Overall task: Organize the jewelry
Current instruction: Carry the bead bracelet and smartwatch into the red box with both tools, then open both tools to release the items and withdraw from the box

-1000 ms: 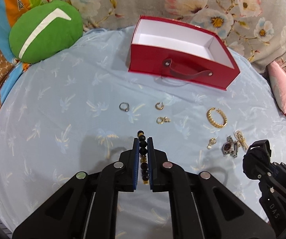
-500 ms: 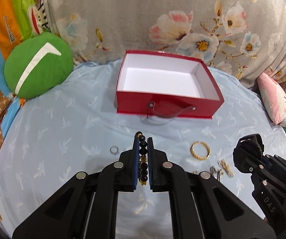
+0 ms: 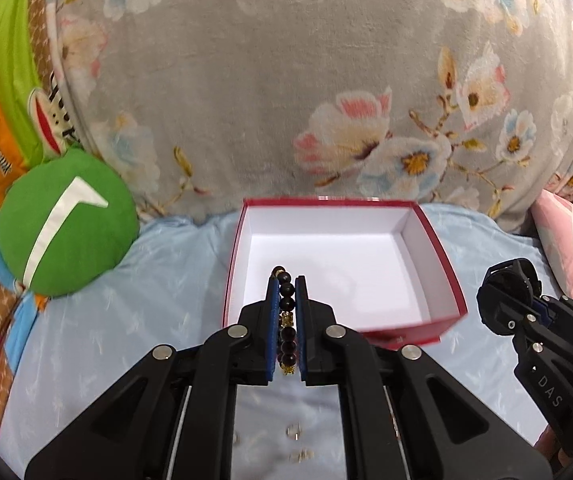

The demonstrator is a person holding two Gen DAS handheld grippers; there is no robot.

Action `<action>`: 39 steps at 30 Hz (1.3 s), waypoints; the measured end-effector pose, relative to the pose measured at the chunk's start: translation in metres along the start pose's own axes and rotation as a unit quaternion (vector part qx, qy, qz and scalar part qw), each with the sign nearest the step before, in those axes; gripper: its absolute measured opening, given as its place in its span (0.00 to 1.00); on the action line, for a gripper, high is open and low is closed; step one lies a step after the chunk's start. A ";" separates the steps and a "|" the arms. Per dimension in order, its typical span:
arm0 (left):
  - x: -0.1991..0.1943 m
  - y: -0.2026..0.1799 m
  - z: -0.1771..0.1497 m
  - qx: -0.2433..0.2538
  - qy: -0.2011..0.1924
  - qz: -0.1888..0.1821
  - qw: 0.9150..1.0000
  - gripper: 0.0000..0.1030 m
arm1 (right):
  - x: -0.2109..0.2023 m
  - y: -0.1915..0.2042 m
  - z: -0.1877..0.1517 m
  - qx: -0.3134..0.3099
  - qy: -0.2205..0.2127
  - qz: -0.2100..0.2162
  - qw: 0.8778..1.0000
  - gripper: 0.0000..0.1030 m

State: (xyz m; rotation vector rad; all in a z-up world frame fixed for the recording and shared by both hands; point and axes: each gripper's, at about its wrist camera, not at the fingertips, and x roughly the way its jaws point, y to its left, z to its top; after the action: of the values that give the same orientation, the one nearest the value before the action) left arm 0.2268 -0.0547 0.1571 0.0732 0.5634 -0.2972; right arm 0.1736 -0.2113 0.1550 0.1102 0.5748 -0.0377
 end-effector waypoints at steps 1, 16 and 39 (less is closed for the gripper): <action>0.009 -0.002 0.008 0.002 -0.004 0.002 1.000 0.07 | 0.007 -0.002 0.006 0.000 -0.001 0.000 1.000 0.11; 0.151 -0.010 0.029 -0.013 0.049 0.000 0.999 0.09 | 0.143 -0.033 0.026 0.018 0.066 -0.019 0.997 0.22; 0.112 -0.014 0.018 -0.027 0.030 0.011 0.999 0.75 | 0.068 -0.033 0.007 0.030 0.007 -0.050 0.998 0.63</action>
State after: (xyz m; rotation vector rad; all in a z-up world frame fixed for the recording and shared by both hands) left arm 0.3223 -0.0992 0.1119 0.0364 0.6295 -0.2595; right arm 0.2319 -0.2448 0.1210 0.1399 0.5940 -0.1514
